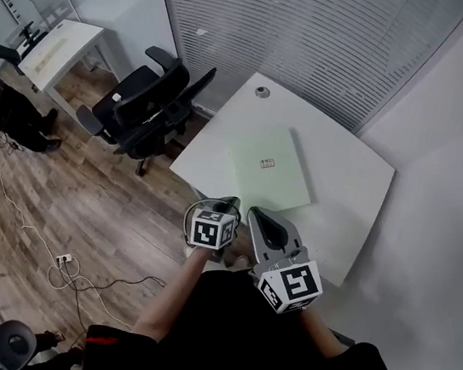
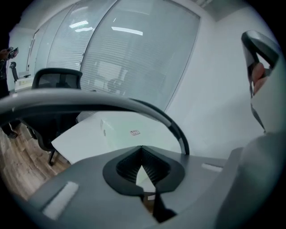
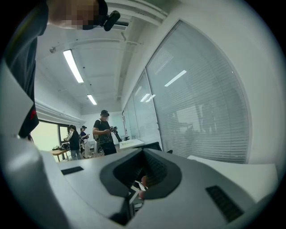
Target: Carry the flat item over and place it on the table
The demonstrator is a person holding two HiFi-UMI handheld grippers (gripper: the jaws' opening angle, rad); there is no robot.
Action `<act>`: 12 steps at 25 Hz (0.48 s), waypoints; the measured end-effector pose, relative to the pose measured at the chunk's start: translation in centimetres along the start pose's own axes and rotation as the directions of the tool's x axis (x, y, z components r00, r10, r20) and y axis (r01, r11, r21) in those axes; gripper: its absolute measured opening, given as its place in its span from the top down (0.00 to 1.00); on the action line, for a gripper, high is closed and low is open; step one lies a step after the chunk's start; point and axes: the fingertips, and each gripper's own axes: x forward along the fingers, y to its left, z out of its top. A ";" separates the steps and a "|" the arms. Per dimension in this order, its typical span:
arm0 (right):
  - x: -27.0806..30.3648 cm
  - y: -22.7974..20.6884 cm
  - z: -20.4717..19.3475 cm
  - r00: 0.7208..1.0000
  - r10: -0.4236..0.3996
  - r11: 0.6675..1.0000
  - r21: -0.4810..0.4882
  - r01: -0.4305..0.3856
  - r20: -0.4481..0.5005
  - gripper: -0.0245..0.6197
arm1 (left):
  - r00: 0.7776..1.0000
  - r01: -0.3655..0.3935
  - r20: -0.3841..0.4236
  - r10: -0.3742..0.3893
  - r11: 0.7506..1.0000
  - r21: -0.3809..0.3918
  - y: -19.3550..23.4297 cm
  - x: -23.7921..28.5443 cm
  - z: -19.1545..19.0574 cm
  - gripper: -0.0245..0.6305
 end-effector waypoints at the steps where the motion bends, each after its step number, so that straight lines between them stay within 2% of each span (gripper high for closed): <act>1: -0.1 0.1 0.0 1.000 -0.001 1.000 0.000 0.001 0.001 0.96 | 1.000 0.001 0.024 -0.001 1.000 0.012 -0.5 -0.6 0.4 0.96; 5: -0.3 0.8 0.2 1.000 0.003 1.000 -0.008 -0.003 0.007 0.96 | 0.993 0.008 0.117 -0.013 0.999 0.051 -2.5 -3.2 1.9 0.96; 7: -0.4 1.0 0.4 1.000 0.006 1.000 -0.018 -0.005 0.008 0.96 | 0.985 0.000 0.170 -0.016 0.996 0.095 -3.5 -4.9 3.0 0.96; 10: -0.5 1.3 0.5 1.000 0.008 1.000 -0.022 -0.008 0.008 0.96 | 0.964 -0.025 0.266 -0.028 0.980 0.197 -4.7 -7.3 5.0 0.96; 12: -0.5 1.2 0.6 1.000 0.009 1.000 -0.016 -0.009 0.014 0.96 | 0.942 -0.042 0.333 -0.040 0.971 0.234 -5.5 -8.9 6.5 0.96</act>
